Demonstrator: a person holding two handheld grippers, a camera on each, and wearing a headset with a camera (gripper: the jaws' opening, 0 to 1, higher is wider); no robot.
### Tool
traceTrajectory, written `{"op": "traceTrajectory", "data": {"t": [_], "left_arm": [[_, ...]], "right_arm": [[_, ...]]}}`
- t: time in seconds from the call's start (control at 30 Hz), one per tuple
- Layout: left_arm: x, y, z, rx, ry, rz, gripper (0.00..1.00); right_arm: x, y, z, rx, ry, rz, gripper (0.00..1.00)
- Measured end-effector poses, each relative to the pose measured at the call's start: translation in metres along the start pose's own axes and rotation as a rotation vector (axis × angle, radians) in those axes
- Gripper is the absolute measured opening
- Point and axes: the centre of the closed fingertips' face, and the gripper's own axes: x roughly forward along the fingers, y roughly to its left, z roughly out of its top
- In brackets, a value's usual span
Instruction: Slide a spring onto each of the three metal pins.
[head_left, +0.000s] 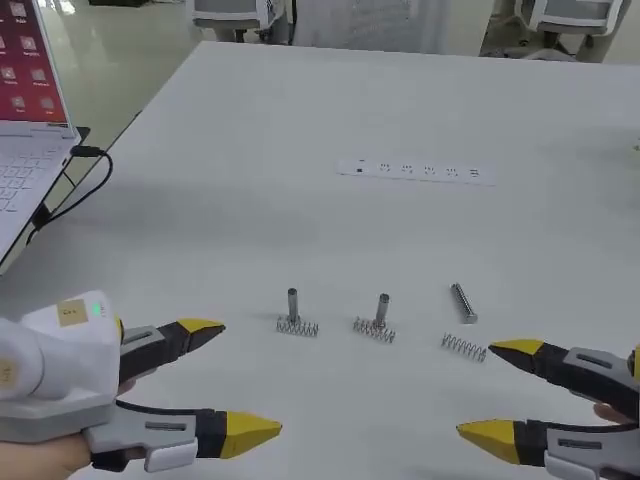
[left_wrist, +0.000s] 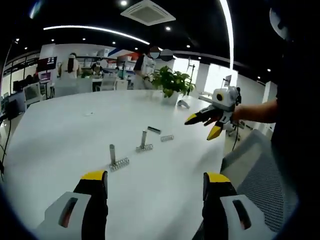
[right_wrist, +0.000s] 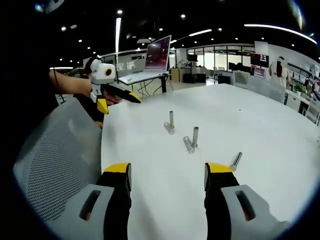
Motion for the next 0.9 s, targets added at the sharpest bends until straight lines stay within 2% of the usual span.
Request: {"op": "traceTrajectory", "data": {"t": [0.53,0.8,0.9], "left_arm": [[0.0045,-0.0018,0.0034,0.001,-0.006,-0.011,0.74],[0.0078,0.0027,0.0034,0.007,-0.006,-0.011,0.74],[0.0080,0.0035,0.0064,0.009,-0.021,-0.014,0.75]], "right_arm": [[0.0003,-0.0006,-0.0015,0.003,0.004,0.002,0.58],[0.0002,-0.0028,-0.0022,0.005,0.008,-0.001,0.58],[-0.0001,-0.0048,-0.0010,0.001,0.003,-0.002,0.58]]}}
